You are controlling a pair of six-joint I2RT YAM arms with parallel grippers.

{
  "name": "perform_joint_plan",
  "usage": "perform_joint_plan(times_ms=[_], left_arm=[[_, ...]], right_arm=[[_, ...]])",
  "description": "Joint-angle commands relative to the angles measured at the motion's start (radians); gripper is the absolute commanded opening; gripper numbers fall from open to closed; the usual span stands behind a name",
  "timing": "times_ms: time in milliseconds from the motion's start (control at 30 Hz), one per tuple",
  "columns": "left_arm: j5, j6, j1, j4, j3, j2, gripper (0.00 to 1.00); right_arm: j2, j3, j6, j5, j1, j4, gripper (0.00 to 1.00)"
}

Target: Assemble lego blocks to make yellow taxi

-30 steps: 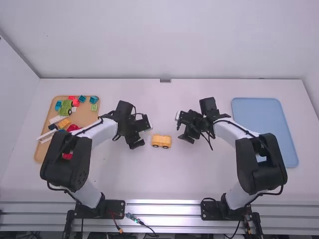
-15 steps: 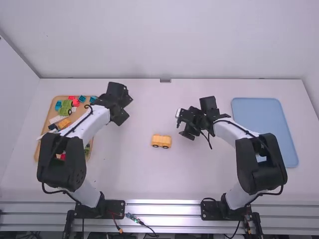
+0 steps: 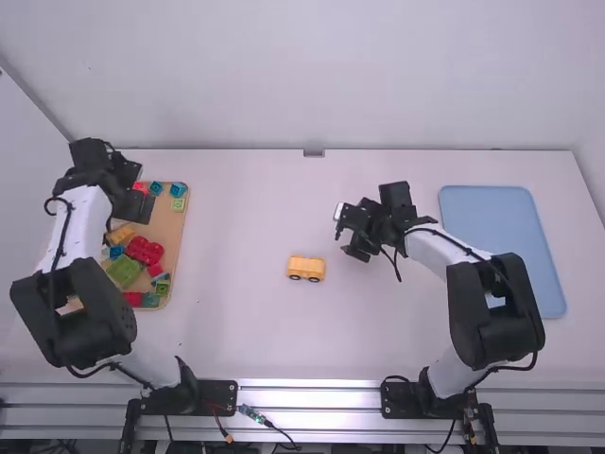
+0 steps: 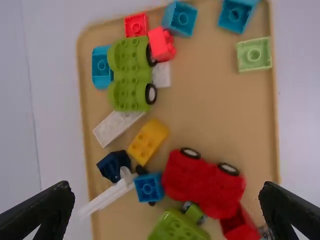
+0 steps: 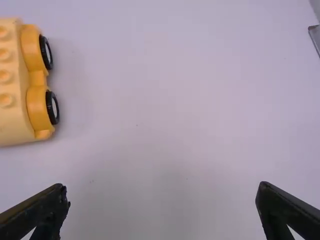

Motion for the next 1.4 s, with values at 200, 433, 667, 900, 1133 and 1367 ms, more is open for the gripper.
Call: perform_joint_plan(times_ms=[200, 433, 667, 900, 1133, 1367], left_arm=[[0.141, 0.153, 0.086, 0.001, 0.026, 0.033, 0.99], [0.145, 0.190, 0.087, -0.081, 0.145, 0.182, 0.99], [0.195, 0.197, 0.133, -0.352, 0.448, 0.435, 0.99], [0.177, 0.238, 0.145, -0.447, 0.571, 0.549, 0.99], [-0.012, 0.248, 0.137, -0.392, 0.532, 0.550, 0.99], [0.097, 0.453, 0.145, -0.405, 0.491, 0.550, 0.94]], right_arm=[[-0.022, 0.000, 0.000, -0.002, -0.004, 0.000, 0.99], [-0.022, 0.000, 0.000, -0.002, -0.002, -0.003, 0.99], [-0.022, 0.000, 0.000, -0.002, -0.007, -0.007, 0.99], [-0.022, 0.000, 0.030, -0.002, -0.006, 0.002, 0.99], [-0.022, 0.000, 0.053, 0.025, -0.009, -0.005, 0.99], [-0.022, 0.000, 0.053, 0.024, -0.008, -0.004, 0.99]])
